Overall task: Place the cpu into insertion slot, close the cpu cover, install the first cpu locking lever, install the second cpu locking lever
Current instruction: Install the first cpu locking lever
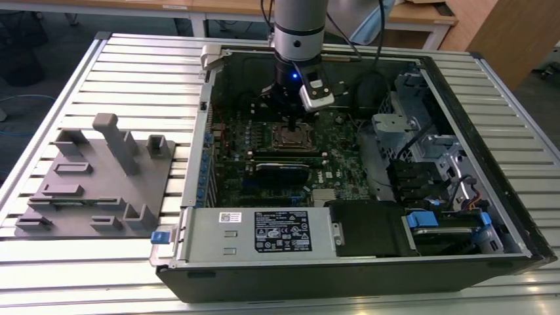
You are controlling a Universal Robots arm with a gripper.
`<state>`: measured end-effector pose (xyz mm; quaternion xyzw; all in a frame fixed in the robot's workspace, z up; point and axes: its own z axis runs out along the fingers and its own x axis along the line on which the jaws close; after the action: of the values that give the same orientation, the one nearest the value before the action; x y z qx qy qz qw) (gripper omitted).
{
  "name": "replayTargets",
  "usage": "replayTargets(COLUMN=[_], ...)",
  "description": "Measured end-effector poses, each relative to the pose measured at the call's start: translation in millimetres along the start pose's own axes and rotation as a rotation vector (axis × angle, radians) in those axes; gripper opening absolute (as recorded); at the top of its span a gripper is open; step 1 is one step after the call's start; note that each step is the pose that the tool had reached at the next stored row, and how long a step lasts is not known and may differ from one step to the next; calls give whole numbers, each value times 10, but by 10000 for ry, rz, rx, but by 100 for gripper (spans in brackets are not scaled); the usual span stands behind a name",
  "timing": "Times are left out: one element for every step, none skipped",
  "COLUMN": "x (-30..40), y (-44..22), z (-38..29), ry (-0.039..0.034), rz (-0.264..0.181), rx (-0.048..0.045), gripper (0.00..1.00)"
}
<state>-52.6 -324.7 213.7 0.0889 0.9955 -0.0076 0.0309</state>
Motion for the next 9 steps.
replayTargets(x=[0, 0, 0, 0, 0, 0, 0, -1, -1], y=[0, 0, 0, 0, 0, 0, 0, 0, 0], z=[0, 0, 0, 0, -1, -4, -7, -11, -17], ry=[0, 0, 0, 0, 0, 1, 1, 1, 0], rz=[-10, -18, -18, -20, -20, -20, -20, -20, -20], rx=[0, -1, -1, -1, -2, 2, 1, 0, 0], gripper=[11, 11, 11, 11, 11, 11, 11, 11, 11])
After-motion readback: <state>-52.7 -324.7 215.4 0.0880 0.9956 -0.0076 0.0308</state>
